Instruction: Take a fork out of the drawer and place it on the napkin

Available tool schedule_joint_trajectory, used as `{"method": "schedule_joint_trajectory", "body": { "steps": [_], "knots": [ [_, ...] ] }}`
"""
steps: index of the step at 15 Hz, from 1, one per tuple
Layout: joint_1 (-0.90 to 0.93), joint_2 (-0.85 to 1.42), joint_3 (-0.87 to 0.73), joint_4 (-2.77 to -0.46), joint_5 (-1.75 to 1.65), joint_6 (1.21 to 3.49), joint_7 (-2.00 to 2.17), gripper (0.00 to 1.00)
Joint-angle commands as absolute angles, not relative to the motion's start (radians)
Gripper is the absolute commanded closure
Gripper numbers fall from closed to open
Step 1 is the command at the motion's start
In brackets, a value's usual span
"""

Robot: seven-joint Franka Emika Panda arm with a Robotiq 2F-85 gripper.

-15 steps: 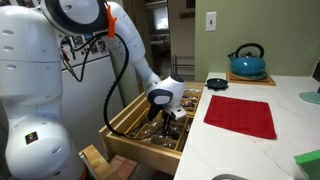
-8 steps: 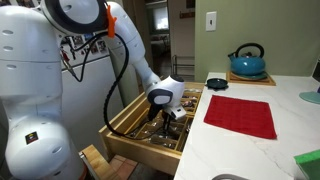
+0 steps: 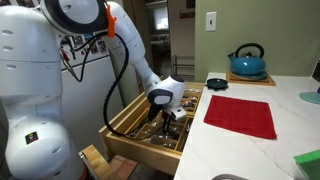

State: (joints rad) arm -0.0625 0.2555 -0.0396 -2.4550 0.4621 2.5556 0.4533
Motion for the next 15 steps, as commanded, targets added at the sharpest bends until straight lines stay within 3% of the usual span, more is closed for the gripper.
{"method": "schedule_joint_trajectory", "body": {
  "steps": [1,6,15],
  "knots": [
    [-0.049,0.244,-0.049,-2.461,0.449,2.539,0.468,0.97],
    [-0.045,0.251,-0.043,-2.456,0.455,2.543,0.466,0.82],
    [-0.029,0.269,-0.043,-2.445,0.447,2.55,0.474,0.81]
  ]
}}
